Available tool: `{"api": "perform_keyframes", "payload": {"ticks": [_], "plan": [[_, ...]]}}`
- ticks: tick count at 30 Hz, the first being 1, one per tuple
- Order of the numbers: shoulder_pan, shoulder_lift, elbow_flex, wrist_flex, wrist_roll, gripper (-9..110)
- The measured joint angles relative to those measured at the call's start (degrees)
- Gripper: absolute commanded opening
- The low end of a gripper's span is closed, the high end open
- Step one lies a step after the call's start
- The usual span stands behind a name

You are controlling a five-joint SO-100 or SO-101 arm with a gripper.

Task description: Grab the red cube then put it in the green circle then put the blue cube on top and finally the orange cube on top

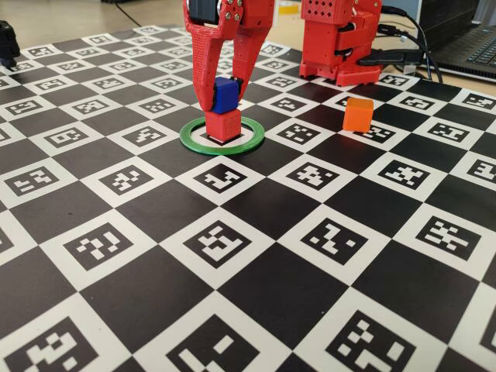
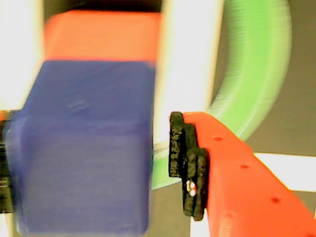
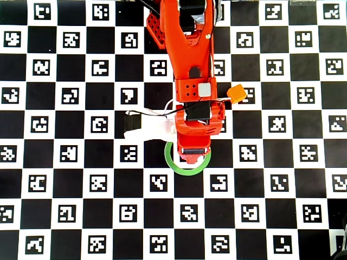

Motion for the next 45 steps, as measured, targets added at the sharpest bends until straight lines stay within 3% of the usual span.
{"api": "perform_keyframes", "payload": {"ticks": [13,22,33,45], "plan": [[-0.97,0.0,0.88,-1.23,1.49,47],[-1.41,7.56,0.88,5.71,3.52,50],[-7.65,13.01,-4.66,17.84,10.46,48],[-15.64,22.24,-5.36,19.86,7.21,48]]}}
